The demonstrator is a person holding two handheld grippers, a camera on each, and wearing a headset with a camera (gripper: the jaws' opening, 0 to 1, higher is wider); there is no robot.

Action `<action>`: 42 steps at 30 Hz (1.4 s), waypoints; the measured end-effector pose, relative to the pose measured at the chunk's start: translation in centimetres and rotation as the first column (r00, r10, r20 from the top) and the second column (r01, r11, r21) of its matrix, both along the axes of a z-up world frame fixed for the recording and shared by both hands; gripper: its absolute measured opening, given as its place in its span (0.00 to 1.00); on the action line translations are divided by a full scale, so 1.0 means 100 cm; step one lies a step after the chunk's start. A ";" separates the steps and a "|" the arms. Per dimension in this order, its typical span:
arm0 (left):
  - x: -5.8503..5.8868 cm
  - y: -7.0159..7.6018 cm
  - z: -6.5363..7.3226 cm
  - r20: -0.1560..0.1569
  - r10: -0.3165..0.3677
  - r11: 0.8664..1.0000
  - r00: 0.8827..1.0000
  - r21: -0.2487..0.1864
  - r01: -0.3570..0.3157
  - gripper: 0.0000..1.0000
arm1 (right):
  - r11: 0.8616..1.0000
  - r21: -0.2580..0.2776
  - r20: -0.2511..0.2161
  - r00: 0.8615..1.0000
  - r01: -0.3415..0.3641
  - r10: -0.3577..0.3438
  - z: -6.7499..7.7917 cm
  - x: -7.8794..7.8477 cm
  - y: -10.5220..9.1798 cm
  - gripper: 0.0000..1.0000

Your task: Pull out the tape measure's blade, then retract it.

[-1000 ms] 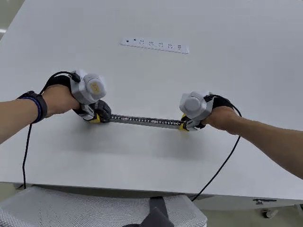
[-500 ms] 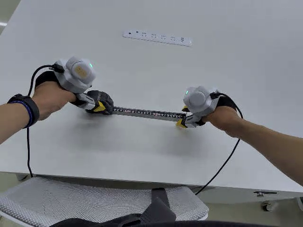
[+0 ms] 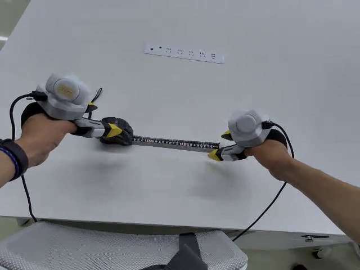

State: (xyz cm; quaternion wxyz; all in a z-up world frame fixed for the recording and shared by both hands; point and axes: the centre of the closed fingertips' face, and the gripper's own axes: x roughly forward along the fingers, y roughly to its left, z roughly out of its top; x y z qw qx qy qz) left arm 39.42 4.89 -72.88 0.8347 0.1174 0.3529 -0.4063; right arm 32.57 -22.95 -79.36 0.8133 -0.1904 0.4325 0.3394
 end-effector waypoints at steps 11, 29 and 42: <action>-0.016 0.027 0.006 -0.002 0.092 0.994 0.996 -0.050 -0.092 0.58 | 0.998 0.049 0.017 0.999 0.038 -0.038 0.000 -0.016 -0.002 0.51; -0.046 0.053 0.019 0.008 0.161 0.979 0.987 -0.126 -0.159 0.61 | 0.954 0.231 0.044 0.977 0.191 -0.207 0.023 -0.037 0.015 0.61; -0.062 0.069 0.028 0.022 0.204 0.968 0.979 -0.154 -0.198 0.65 | 0.931 0.275 0.065 0.961 0.241 -0.268 0.034 -0.053 0.020 0.67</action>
